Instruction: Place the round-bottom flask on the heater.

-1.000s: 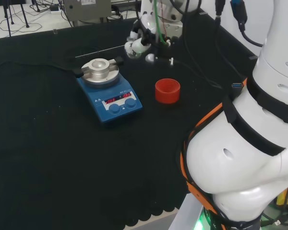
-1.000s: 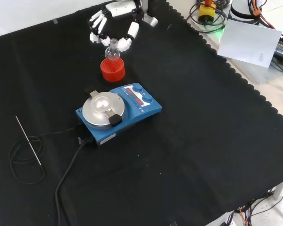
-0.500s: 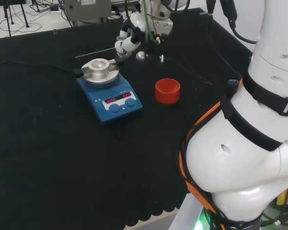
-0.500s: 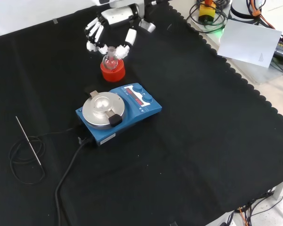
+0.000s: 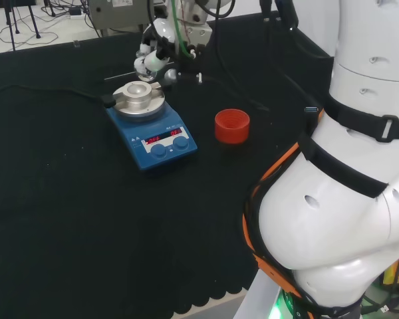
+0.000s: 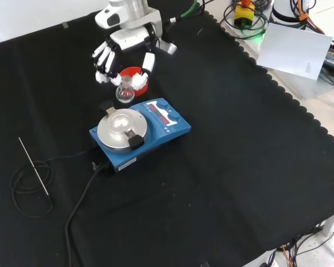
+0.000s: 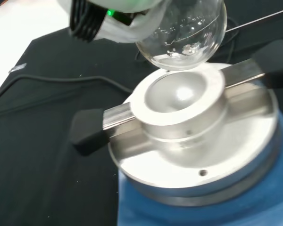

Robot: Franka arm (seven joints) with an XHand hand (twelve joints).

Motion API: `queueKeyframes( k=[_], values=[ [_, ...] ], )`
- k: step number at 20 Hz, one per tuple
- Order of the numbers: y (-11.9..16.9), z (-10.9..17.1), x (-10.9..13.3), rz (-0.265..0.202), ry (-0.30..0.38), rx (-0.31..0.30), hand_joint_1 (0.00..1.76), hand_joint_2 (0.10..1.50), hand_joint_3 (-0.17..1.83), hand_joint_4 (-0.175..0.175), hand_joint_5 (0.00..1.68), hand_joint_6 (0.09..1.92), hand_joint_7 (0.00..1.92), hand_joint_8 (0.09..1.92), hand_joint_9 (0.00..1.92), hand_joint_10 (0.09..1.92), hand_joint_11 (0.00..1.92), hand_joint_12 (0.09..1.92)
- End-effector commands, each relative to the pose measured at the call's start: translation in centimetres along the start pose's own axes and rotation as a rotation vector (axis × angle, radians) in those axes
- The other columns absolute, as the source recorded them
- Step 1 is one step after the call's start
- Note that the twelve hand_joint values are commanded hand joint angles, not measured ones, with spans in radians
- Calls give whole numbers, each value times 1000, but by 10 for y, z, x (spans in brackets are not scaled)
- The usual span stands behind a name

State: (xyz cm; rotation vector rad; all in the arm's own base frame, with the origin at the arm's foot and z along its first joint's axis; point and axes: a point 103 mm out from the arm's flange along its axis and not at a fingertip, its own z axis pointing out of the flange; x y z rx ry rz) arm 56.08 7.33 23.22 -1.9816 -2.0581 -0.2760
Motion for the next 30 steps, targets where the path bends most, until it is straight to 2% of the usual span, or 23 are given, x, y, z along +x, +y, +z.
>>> queueKeyframes(
  k=[1,13,20,30],
  values=[
    [9,15,14,-36,-20,34,1069,737,823,30,978,1256,526,620,728,592,335,1299],
    [28,31,8,-31,-10,60,1071,733,830,27,979,1258,522,619,727,592,336,1299],
    [32,37,0,-19,-1,66,1072,731,834,25,979,1259,520,619,725,592,336,1299],
    [35,42,2,-21,14,74,1073,728,839,22,981,1259,518,620,725,593,336,1299]
  ],
)
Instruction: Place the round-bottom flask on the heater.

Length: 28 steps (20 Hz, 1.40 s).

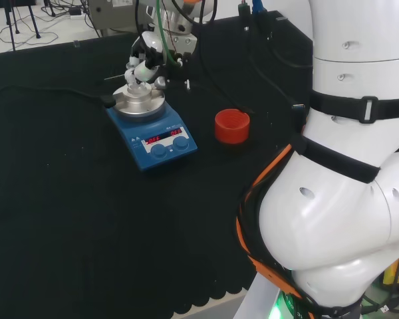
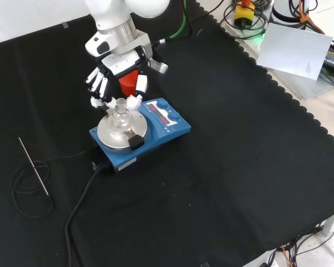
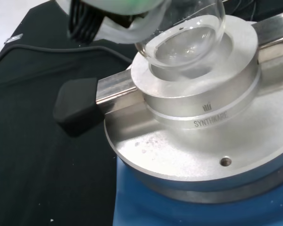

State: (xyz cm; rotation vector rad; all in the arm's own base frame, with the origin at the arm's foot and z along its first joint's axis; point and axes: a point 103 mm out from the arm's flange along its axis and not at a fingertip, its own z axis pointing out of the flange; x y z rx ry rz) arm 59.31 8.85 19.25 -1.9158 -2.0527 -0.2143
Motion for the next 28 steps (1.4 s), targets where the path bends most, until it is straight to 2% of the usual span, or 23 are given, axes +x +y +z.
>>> queueKeyframes(
  k=[1,15,18,19,21,23,24,26,28],
  values=[
    [1,2,1,-1,2,5,1073,728,839,22,981,1259,518,620,725,593,336,1299],
    [4,13,-1,13,-9,21,1074,725,844,18,981,1260,517,621,722,594,336,1299],
    [6,15,-4,26,10,27,1074,725,845,18,981,1261,516,621,722,594,336,1299],
    [6,16,-5,31,20,35,1076,736,814,17,983,1239,509,623,718,597,334,1301],
    [6,17,-7,39,25,44,1064,850,583,29,957,1176,464,640,681,620,314,1311],
    [6,18,-8,50,19,55,1023,781,631,-36,824,1049,431,652,641,644,287,1315],
    [5,18,-9,53,13,57,1013,732,698,-53,767,1007,420,657,623,654,268,1320],
    [5,18,-9,57,4,57,1005,678,771,-64,688,960,408,663,601,665,239,1324],
    [5,17,-10,59,3,60,1003,648,804,-60,615,929,400,668,584,672,219,1328]
  ],
)
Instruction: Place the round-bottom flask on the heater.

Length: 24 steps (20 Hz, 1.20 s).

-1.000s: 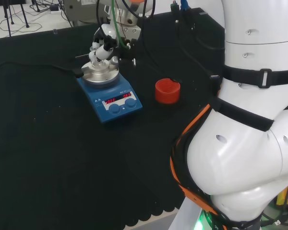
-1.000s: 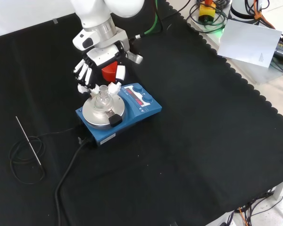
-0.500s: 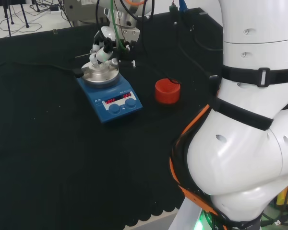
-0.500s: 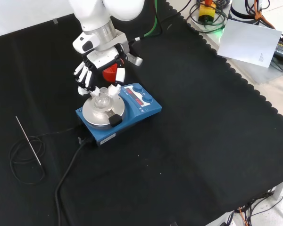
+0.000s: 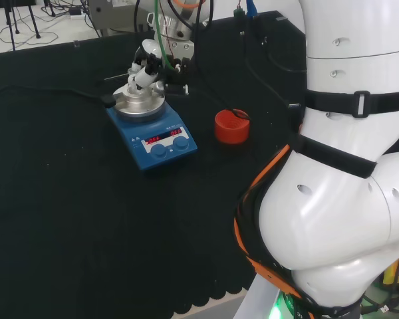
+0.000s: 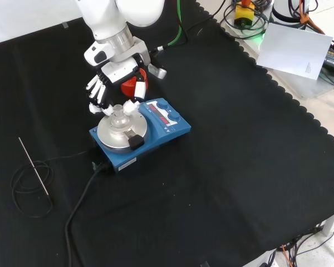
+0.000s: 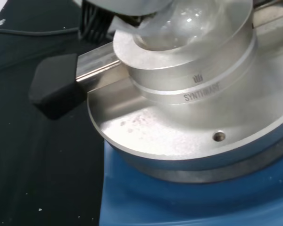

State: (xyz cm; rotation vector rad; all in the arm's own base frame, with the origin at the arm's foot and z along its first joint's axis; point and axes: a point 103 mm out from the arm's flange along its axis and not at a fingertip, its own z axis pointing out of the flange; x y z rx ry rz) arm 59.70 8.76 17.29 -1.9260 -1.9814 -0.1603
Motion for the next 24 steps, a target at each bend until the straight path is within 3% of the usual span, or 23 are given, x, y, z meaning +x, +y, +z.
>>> queueKeyframes(
  k=[1,10,24],
  values=[
    [-2,-1,-3,10,-10,8,1000,634,814,-57,569,909,390,669,575,676,208,1331],
    [-18,-13,-6,2,-18,-26,944,554,816,-38,376,490,337,698,527,716,159,1349],
    [-94,-46,-6,37,-8,-86,916,564,788,-34,396,361,327,694,521,712,152,1350]
  ],
)
